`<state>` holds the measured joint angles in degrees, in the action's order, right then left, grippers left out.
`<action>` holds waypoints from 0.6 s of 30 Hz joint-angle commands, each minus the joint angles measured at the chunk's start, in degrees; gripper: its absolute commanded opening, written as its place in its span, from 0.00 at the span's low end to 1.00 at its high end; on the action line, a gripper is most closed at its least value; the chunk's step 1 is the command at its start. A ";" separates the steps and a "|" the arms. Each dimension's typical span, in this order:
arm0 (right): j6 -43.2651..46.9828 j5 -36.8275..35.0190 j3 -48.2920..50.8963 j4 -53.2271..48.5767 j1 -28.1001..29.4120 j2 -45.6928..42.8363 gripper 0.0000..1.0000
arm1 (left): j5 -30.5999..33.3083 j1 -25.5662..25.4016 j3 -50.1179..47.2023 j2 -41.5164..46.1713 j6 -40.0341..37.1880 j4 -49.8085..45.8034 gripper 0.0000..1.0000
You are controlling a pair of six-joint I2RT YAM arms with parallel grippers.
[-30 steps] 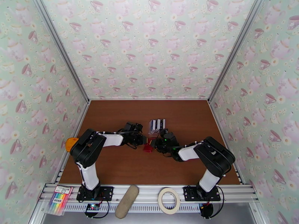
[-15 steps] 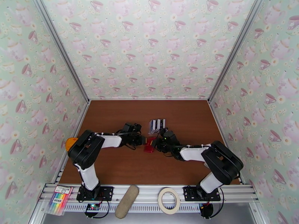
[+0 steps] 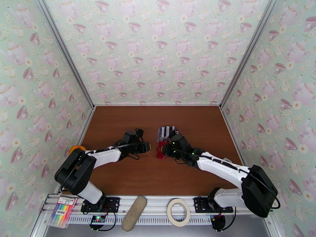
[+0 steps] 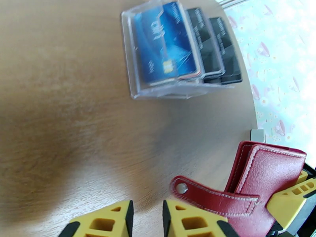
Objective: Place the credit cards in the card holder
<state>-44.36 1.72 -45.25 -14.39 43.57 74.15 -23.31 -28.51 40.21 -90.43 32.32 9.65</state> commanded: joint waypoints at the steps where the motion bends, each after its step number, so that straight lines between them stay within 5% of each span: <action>1: 3.97 -8.17 -4.36 -12.43 0.80 -2.72 0.05 | 1.84 0.30 -1.01 1.04 -1.29 1.23 0.27; 18: 7.21 -34.79 -18.88 -39.12 9.07 3.70 0.04 | 1.39 0.21 -0.44 -0.96 -0.41 1.32 0.27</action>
<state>-37.65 -25.89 -61.45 -47.72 51.29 75.50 -22.61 -28.53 40.16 -90.61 32.14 10.17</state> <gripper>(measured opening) 0.133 0.273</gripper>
